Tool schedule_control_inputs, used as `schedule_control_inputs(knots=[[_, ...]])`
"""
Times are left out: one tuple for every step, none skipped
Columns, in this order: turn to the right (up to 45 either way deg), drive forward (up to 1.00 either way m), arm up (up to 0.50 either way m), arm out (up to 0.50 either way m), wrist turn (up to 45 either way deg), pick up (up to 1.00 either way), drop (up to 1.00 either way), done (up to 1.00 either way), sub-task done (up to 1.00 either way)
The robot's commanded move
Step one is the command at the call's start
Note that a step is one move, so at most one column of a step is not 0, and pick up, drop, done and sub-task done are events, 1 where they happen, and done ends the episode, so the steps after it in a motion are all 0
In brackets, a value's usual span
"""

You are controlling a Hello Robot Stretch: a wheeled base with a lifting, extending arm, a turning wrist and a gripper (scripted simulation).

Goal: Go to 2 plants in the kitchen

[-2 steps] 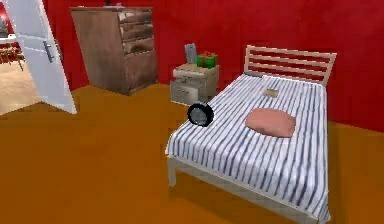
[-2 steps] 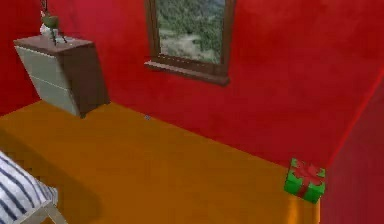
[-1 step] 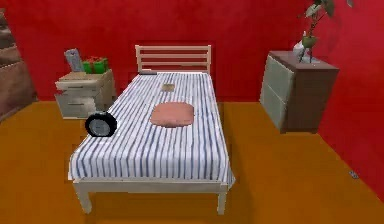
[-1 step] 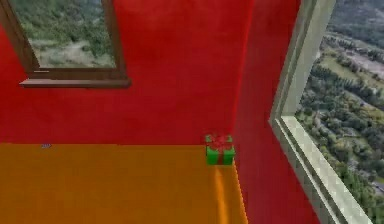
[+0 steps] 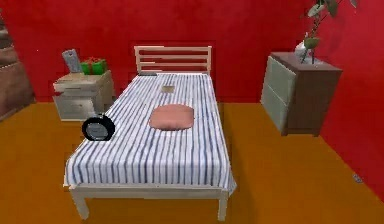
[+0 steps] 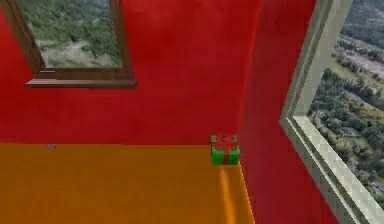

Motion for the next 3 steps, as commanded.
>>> schedule_control_inputs(knots=[[-45.0, 0.00, 0.00, 0.00, 0.0, 0.00, 0.00, 0.00, 0.00], [-30.0, 0.00, 0.00, 0.00, 0.0, 0.00, 0.00, 0.00, 0.00], [0.0, 1.00, 0.00, 0.00, 0.0, 0.00, 0.00, 0.00, 0.00]])
